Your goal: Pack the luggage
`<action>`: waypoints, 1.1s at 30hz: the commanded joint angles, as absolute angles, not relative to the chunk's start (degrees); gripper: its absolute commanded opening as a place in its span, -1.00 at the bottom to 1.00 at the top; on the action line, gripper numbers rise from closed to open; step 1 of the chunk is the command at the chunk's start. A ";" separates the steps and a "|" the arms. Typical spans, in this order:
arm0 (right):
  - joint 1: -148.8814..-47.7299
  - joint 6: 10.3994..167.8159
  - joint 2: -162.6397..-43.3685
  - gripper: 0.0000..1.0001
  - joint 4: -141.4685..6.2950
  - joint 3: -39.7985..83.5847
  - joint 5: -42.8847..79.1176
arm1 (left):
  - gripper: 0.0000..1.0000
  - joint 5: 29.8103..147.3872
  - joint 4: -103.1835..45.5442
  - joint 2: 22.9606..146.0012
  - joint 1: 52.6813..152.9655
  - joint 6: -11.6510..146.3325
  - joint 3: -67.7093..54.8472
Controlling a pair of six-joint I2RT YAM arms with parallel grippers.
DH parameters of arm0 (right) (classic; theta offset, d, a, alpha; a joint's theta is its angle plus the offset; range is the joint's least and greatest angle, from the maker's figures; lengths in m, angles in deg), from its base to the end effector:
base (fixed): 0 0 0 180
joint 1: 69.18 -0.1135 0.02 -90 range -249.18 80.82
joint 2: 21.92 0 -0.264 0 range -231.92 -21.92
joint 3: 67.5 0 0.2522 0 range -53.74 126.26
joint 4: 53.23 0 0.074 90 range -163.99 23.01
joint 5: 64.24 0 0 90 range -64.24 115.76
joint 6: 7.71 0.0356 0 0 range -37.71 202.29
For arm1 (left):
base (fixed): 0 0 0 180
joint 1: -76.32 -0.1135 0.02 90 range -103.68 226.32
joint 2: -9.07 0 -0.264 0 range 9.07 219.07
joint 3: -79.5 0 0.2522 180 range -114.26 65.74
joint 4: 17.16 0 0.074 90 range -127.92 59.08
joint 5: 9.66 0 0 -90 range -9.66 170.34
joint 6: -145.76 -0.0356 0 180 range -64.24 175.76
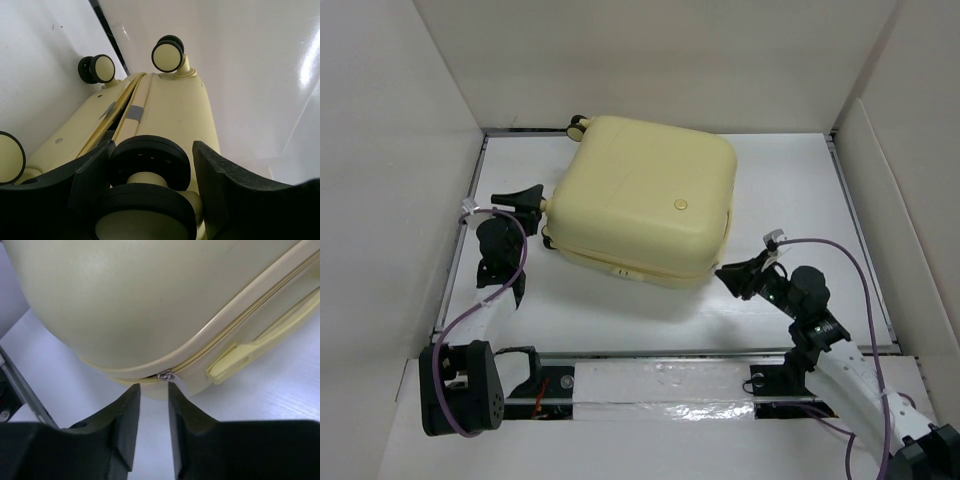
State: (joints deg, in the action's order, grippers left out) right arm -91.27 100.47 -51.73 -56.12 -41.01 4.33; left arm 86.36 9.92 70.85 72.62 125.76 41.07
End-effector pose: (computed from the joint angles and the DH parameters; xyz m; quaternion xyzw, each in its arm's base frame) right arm 0.1334 0.0682 0.2185 -0.1490 0.7267 0.3558 0.5684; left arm 0.2356 0.0115 0.2533 -0.3788 0.5693 -0.4286 0.5905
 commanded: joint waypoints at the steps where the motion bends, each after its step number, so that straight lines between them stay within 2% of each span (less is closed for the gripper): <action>1: -91.24 99.79 -51.89 -0.25 -47.50 -42.57 0.10 | -1.00 90.88 16.63 69.54 73.78 122.03 40.69; 7: -90.71 99.09 -55.05 -0.07 -37.30 -47.50 0.35 | -1.00 90.80 15.40 69.54 73.78 121.68 41.22; 12: -86.86 95.31 -61.46 -0.05 -34.74 -43.91 -1.48 | -1.00 91.06 14.78 69.98 73.78 121.94 41.48; 18: -80.61 94.51 -71.13 0.01 -28.07 -43.54 -12.46 | -1.00 90.80 13.64 69.98 73.78 121.77 41.66; 23: -79.99 97.06 -78.16 0.03 -18.05 -45.22 -21.32 | -1.00 91.24 14.86 72.44 73.78 122.03 40.95; 28: -79.99 97.07 -80.02 0.09 -16.00 -44.34 -21.97 | -1.00 91.06 17.06 74.20 73.78 122.99 41.83; 33: -79.99 97.06 -80.64 0.05 -16.63 -43.02 -22.94 | -0.88 90.80 17.94 74.90 73.78 123.44 41.57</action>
State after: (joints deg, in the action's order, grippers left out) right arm -80.03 97.32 -80.66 -21.87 -45.18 -20.46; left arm 86.16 10.31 75.16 72.49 125.47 41.86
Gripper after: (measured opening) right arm 0.532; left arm 0.574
